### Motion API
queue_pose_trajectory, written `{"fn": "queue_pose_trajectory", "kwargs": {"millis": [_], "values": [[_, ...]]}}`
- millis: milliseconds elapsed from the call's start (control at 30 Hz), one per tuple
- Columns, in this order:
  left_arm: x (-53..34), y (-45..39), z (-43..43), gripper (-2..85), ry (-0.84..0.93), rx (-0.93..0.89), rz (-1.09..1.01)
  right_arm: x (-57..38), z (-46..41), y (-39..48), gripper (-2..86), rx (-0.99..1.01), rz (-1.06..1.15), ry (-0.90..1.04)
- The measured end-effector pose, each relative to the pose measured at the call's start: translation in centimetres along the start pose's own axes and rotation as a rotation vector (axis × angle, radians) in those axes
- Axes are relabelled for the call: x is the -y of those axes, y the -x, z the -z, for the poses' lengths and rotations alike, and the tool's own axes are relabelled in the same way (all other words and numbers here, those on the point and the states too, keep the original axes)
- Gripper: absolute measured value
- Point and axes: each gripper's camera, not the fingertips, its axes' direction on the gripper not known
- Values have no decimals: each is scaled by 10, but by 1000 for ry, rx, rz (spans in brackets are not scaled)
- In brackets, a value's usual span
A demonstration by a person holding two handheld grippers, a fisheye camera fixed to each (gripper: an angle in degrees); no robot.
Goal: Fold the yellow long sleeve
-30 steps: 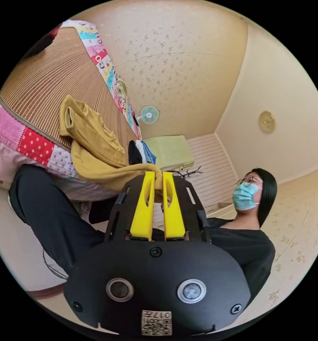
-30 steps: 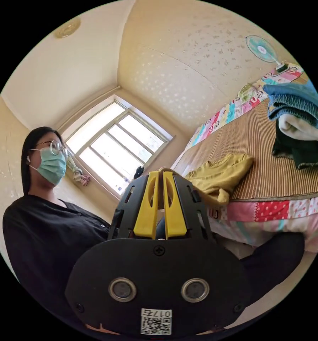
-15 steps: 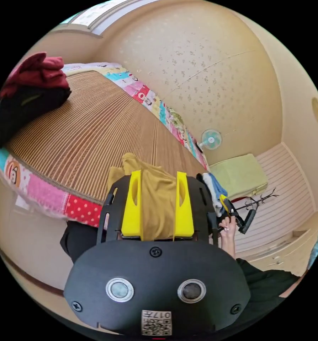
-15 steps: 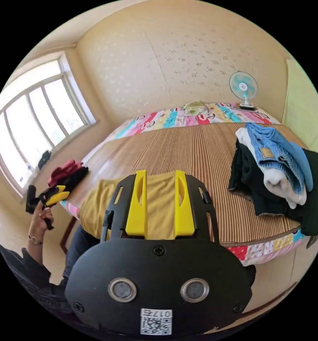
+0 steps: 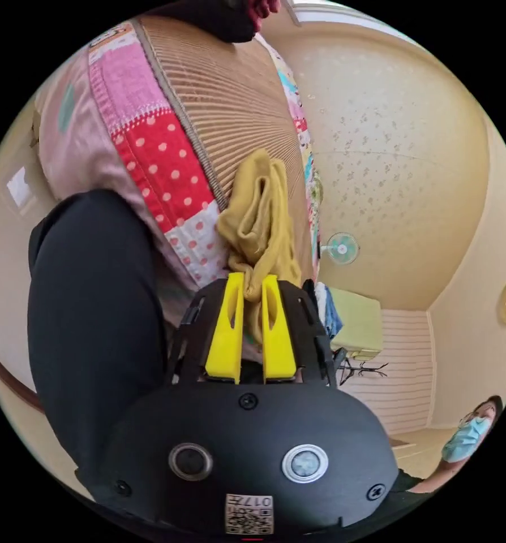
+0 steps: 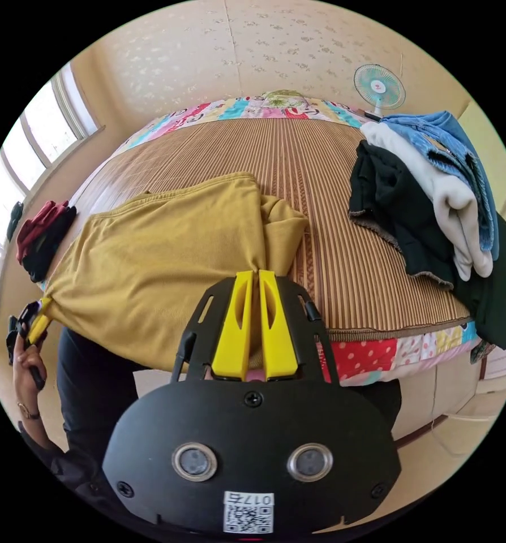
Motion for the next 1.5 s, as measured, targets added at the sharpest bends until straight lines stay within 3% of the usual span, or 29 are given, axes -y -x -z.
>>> {"fn": "queue_pose_trajectory", "kwargs": {"millis": [100, 167, 233, 333, 400, 467, 567, 667, 767, 800, 867, 1033, 1167, 1200, 1333, 1500], "values": [[-5, -99, -10, 51, -77, 114, -284, -18, -2, -3, 29, 25, -14, -59], [-20, -164, -48, 51, -34, 145, -518, -25, -4, -5, 31, 14, -11, -92], [-58, -225, -116, 51, 137, 97, -782, -29, -3, -11, 35, 24, -11, -94], [-122, -250, -193, 57, 462, 25, -1004, -38, 11, -41, 50, 110, -62, -92], [-155, -244, -216, 68, 589, 20, -1073, -57, 26, -81, 76, 177, -144, -107], [-166, -229, -213, 76, 598, -31, -1060, -76, 36, -114, 93, 226, -188, -110], [-143, -190, -180, 81, 439, -73, -892, -108, 45, -168, 115, 328, -279, -76], [-109, -139, -158, 139, 276, 179, -668, -138, 52, -210, 134, 518, -380, -110], [-91, -94, -191, 163, 466, 295, -539, -155, 51, -232, 161, 687, -431, -102], [-93, -77, -213, 156, 608, 252, -478, -157, 46, -236, 179, 765, -440, -60], [-102, -64, -223, 120, 670, 128, -404, -159, 35, -236, 214, 889, -456, 28], [-154, -118, -219, 67, 819, -124, -516, -162, 15, -231, 262, 1105, -515, 127], [-209, -166, -200, 64, 917, -177, -731, -134, -18, -244, 232, 1626, -585, -4], [-221, -179, -186, 64, 863, -143, -812, -118, -10, -247, 223, 1656, -515, -51], [-233, -219, -126, 49, 635, -130, -1080, -57, 65, -264, 200, 1565, -202, -287], [-235, -224, -93, 64, 535, -96, -1194, 14, 212, -354, 169, 1378, 64, -773]]}}
